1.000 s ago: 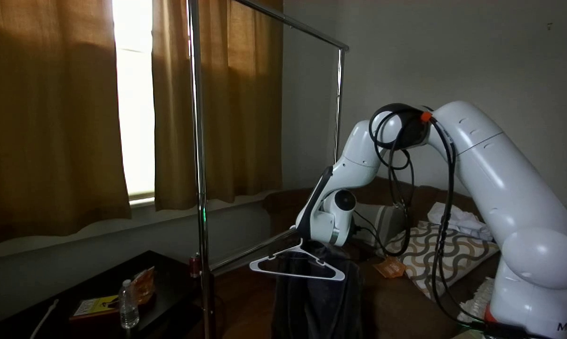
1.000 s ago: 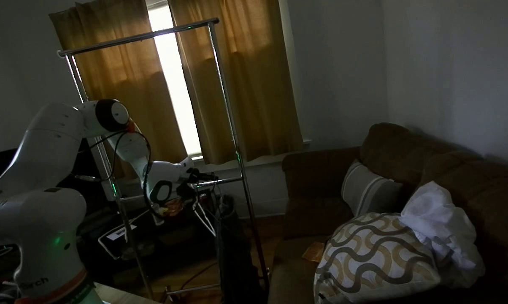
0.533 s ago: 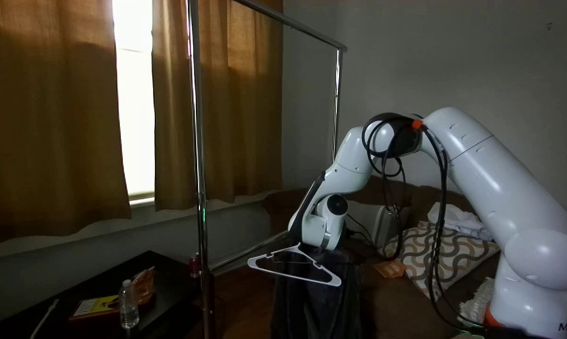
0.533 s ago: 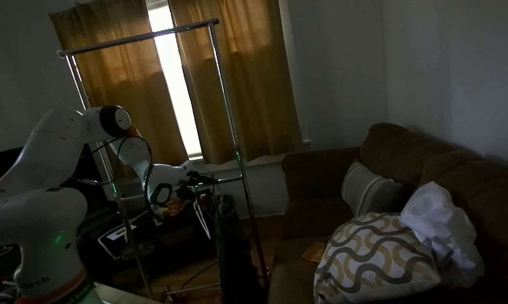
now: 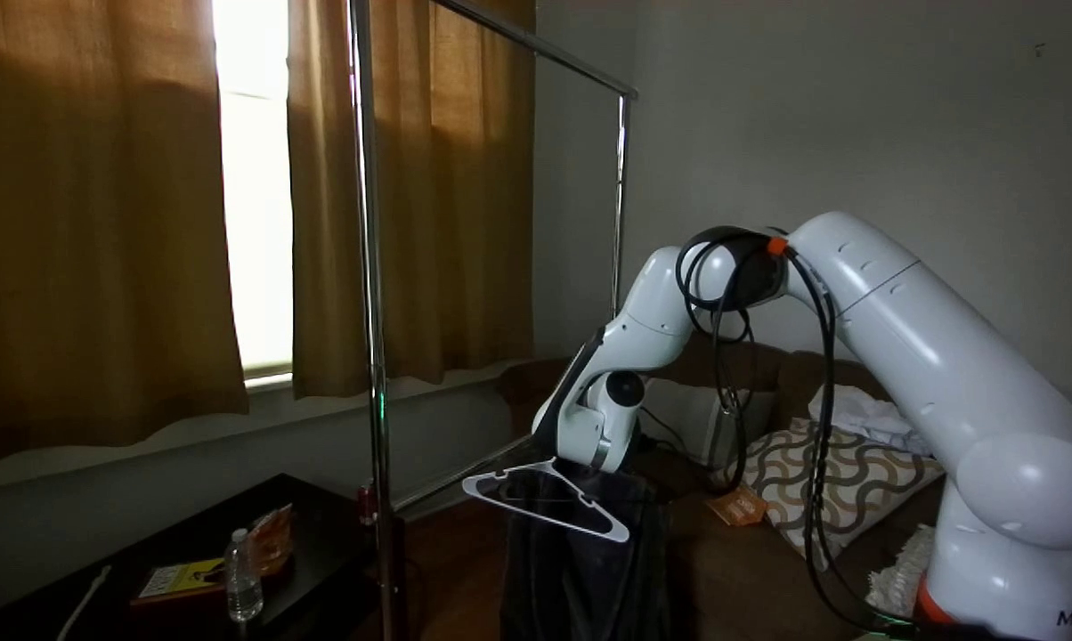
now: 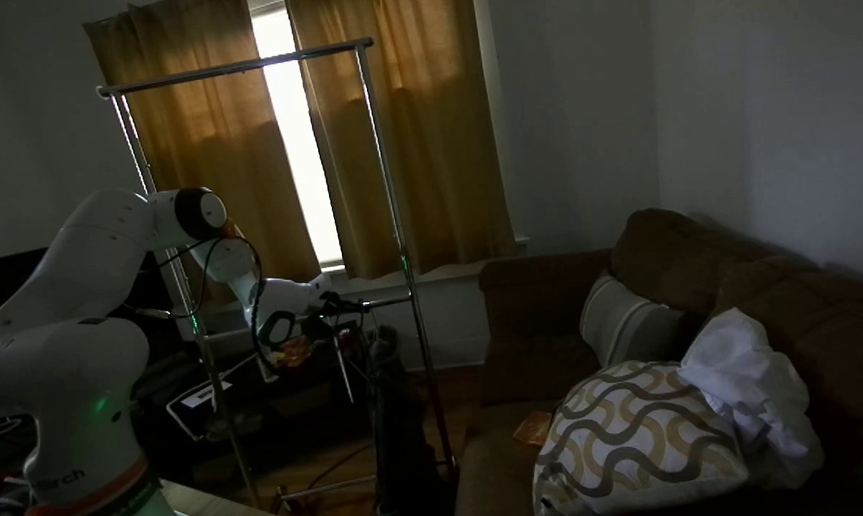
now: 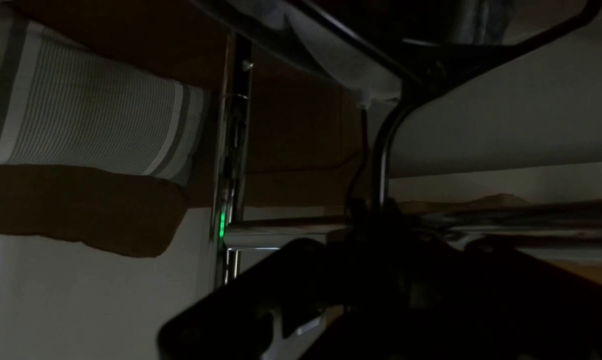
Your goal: Put the black hanger on the bottom railing
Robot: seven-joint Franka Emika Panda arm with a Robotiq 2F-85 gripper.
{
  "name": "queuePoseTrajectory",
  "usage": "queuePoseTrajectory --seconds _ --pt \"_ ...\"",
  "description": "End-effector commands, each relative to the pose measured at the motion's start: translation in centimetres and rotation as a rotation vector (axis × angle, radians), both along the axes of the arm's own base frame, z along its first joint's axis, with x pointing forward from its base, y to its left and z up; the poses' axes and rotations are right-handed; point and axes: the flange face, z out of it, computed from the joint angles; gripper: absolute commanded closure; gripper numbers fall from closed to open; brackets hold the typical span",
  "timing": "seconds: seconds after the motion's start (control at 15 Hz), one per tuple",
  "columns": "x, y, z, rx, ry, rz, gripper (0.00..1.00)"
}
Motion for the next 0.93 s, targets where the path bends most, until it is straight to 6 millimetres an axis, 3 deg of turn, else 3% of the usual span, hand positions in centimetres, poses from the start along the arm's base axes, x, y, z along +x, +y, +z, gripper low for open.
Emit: queuePoseTrajectory --seconds 0.0,0.33,0.87 --pt "-0.3 0.8 -0.8 -0.017 0.051 -0.011 0.98" --pt "-0.2 1.2 -1.7 -0.043 0.080 -0.021 0.98" --pt "1.6 1.8 -2.7 -0.014 0.074 0.001 0.98"
